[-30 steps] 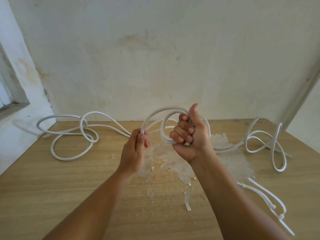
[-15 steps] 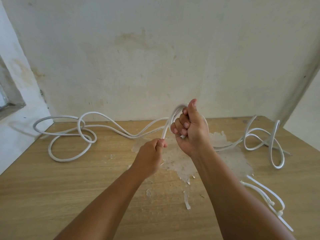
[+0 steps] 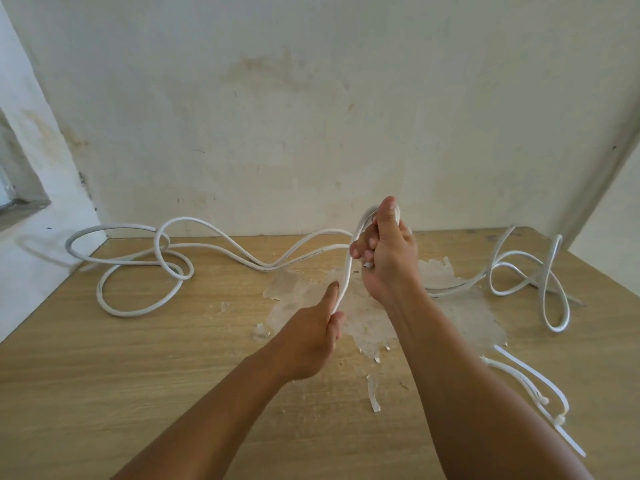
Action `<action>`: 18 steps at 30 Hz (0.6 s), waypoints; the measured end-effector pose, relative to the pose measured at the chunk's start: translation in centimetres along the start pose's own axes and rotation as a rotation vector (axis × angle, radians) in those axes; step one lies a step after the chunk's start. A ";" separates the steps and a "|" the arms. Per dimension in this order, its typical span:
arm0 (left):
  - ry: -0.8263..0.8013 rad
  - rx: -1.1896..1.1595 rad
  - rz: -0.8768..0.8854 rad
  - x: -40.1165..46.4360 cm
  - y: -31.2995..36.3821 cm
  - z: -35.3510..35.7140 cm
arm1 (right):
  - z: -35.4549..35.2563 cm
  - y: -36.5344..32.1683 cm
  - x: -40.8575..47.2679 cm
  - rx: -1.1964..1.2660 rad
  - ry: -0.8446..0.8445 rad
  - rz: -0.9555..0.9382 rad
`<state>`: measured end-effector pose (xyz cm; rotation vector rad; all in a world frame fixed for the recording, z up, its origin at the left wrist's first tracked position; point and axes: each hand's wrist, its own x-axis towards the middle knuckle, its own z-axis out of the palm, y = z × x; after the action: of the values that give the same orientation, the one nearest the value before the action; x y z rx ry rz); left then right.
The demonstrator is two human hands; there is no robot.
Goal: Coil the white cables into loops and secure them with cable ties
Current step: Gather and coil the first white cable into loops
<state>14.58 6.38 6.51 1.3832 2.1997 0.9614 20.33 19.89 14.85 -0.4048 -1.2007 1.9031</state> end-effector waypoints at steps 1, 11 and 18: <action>0.064 0.071 0.003 -0.2 -0.4 0.5 | -0.2 0.0 0.2 0.011 0.017 -0.002; 0.228 0.451 0.087 -1.0 1.3 0.8 | -1.9 2.0 0.6 -0.329 -0.137 -0.028; 0.149 0.481 0.239 -1.2 2.1 -2.1 | -1.6 1.8 -0.4 -0.717 -0.323 -0.058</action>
<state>15.16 5.21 9.40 1.8747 2.5318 0.6449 20.75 20.15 12.44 -0.4333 -2.0867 1.4701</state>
